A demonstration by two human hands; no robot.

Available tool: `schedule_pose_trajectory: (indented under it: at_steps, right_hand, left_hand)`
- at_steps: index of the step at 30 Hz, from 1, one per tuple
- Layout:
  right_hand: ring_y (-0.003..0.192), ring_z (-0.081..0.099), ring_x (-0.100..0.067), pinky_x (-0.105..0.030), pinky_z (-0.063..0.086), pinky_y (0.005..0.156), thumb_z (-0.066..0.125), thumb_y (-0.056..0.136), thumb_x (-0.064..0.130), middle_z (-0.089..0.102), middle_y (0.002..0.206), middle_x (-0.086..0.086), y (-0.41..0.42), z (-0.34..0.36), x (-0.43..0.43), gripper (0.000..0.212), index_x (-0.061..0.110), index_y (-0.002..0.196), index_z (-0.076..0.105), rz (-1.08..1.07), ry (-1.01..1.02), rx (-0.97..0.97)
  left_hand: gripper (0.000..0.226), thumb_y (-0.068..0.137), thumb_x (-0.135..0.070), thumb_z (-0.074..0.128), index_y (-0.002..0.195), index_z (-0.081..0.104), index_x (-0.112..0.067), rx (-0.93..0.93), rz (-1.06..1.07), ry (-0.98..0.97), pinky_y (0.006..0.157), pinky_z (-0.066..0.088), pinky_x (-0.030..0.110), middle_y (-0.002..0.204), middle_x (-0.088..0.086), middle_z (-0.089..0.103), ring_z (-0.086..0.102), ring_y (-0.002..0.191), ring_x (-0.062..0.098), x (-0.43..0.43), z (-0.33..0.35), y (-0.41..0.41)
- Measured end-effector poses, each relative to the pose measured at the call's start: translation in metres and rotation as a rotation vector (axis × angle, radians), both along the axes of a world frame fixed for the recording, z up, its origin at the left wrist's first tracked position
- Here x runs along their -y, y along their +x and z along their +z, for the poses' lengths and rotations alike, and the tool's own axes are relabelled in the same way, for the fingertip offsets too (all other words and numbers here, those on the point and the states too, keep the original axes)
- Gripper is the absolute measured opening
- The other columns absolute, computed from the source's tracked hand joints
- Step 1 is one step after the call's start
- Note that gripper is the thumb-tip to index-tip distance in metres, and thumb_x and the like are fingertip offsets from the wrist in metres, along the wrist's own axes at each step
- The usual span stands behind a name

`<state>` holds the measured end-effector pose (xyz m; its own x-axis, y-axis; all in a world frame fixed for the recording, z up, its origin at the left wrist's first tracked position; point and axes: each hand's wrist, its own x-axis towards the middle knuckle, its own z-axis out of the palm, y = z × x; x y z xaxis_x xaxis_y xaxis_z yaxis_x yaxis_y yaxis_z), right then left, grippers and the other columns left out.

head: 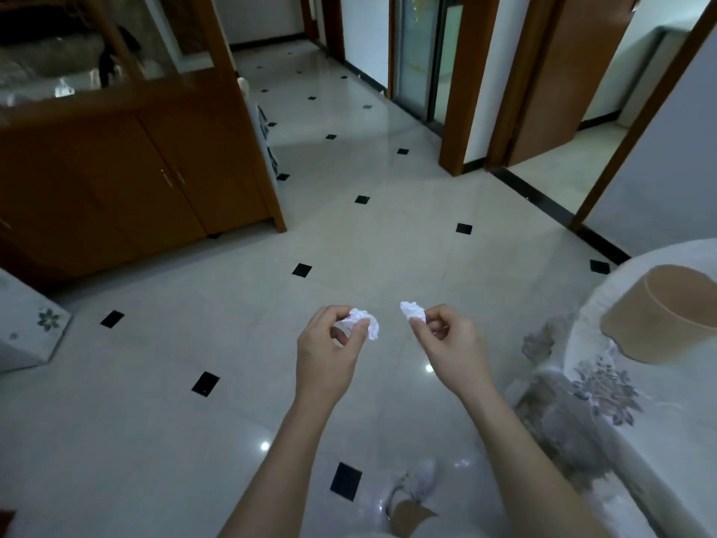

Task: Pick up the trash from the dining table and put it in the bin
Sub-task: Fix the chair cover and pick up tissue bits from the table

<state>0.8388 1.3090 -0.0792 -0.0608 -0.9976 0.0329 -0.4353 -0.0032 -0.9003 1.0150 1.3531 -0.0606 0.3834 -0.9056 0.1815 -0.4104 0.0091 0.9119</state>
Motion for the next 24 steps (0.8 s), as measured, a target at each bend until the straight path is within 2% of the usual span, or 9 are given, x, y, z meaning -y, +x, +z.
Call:
schedule_pose_trajectory:
  at_steps: [4,10,15,19,22,24]
  right_hand:
    - [0.056,0.056,-0.005,-0.022,0.044,0.057,0.068,0.086,0.04,0.065,0.066,0.007,-0.011,0.014,0.082,0.02,0.023,0.075,0.064,-0.031,-0.011,0.02]
    - [0.056,0.055,-0.004,-0.013,0.041,0.055,0.068,0.087,0.037,0.063,0.064,0.006,-0.061,0.035,0.173,0.019,0.023,0.075,0.064,-0.166,-0.055,0.044]
    - [0.058,0.056,-0.005,-0.013,0.04,0.056,0.068,0.088,0.039,0.062,0.063,0.008,-0.112,0.025,0.199,0.021,0.024,0.073,0.064,-0.313,-0.031,0.033]
    - [0.055,0.053,-0.003,-0.02,0.041,0.057,0.068,0.086,0.038,0.059,0.061,0.01,-0.159,0.017,0.208,0.02,0.024,0.072,0.062,-0.465,0.014,0.049]
    - [0.06,0.058,-0.002,-0.017,0.041,0.057,0.069,0.085,0.041,0.062,0.062,0.01,-0.193,0.014,0.211,0.021,0.024,0.073,0.064,-0.617,0.029,-0.016]
    - [0.06,0.058,-0.003,-0.02,0.041,0.058,0.068,0.086,0.041,0.062,0.062,0.009,-0.216,0.013,0.213,0.021,0.024,0.075,0.065,-0.711,0.043,-0.055]
  left_hand:
    - [0.016,0.086,-0.021,0.072,0.083,0.063,-0.034,0.044,-0.083,0.005,0.061,0.042,0.013,0.091,-0.014,0.066,0.058,0.067,0.007,0.086,0.014,-0.022]
    - [0.012,0.087,-0.021,0.071,0.085,0.065,-0.031,0.065,-0.199,-0.009,0.062,0.042,0.012,0.092,-0.018,0.065,0.057,0.067,0.007,0.196,0.028,-0.066]
    - [0.005,0.086,-0.023,0.071,0.089,0.067,-0.025,0.064,-0.357,0.026,0.064,0.045,0.016,0.093,-0.013,0.066,0.059,0.068,0.009,0.254,0.019,-0.116]
    - [0.005,0.087,-0.023,0.07,0.087,0.066,-0.027,0.098,-0.555,0.055,0.063,0.044,0.014,0.091,-0.014,0.066,0.058,0.067,0.009,0.294,0.011,-0.168]
    - [0.006,0.087,-0.026,0.07,0.092,0.067,-0.025,0.116,-0.689,0.066,0.064,0.044,0.014,0.092,-0.013,0.065,0.059,0.068,0.008,0.325,0.005,-0.21]
    - [0.008,0.087,-0.027,0.071,0.094,0.067,-0.024,0.116,-0.778,0.054,0.064,0.043,0.012,0.091,-0.012,0.065,0.059,0.069,0.008,0.344,0.002,-0.24]
